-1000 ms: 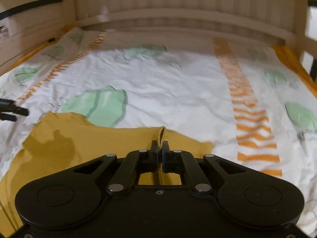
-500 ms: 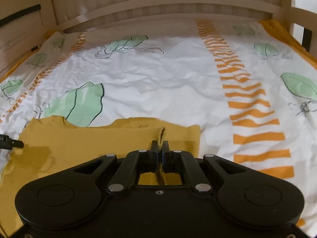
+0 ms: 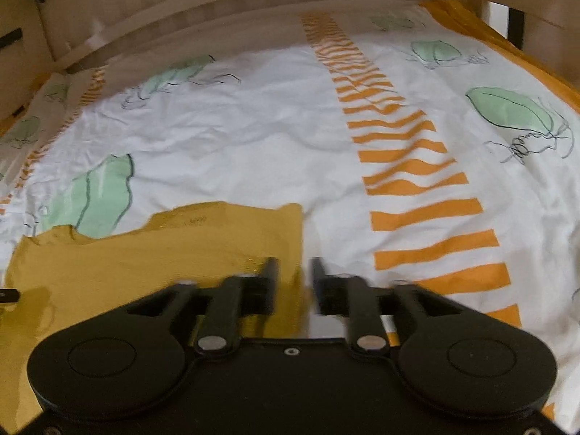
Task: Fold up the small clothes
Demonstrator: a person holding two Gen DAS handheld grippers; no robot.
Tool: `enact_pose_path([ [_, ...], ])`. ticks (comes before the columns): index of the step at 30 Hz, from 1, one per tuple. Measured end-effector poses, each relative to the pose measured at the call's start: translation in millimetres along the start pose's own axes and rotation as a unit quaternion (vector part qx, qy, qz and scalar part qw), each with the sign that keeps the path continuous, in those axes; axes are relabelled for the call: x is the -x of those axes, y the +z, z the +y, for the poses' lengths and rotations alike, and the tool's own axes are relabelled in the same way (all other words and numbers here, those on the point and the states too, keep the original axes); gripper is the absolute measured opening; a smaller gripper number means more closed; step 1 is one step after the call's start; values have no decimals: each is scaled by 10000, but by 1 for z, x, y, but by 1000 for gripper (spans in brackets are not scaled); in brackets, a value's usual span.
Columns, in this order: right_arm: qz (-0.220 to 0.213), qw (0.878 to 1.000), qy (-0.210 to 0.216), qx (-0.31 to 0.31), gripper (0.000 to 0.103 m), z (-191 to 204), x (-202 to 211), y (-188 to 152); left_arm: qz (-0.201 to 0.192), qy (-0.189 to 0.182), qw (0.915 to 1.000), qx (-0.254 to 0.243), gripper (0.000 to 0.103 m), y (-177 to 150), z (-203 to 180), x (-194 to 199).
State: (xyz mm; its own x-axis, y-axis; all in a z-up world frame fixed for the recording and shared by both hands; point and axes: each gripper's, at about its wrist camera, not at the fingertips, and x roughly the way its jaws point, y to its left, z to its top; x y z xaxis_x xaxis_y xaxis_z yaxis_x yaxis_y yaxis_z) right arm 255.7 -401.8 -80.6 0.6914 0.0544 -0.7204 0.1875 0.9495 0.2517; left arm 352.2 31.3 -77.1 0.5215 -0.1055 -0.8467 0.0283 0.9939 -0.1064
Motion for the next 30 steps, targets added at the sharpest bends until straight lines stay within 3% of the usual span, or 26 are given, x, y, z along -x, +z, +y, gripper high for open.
enact_pose_path([
  [2,10,9999,112,-12,60,1,-1,0,-120,-35,9999,76,92,-4,2,0],
  [8,142,9997,164,-120,60,-1,-7,-2,-144,-59,9999,42,91,-3,2,2],
  [14,50,9994,283,-172,68,4,2,-1,-128,-114,9989,433,73,4,14,12],
  [17,41,9992,366,-171,71,8,5,-2,-174,-126,9983,548,73,3,21,19],
  [21,36,9982,548,-243,84,13,12,-5,-284,-94,9987,413,73,-1,25,31],
  [30,10,9975,709,4,98,32,35,-19,-315,-168,9984,446,73,-19,38,47],
])
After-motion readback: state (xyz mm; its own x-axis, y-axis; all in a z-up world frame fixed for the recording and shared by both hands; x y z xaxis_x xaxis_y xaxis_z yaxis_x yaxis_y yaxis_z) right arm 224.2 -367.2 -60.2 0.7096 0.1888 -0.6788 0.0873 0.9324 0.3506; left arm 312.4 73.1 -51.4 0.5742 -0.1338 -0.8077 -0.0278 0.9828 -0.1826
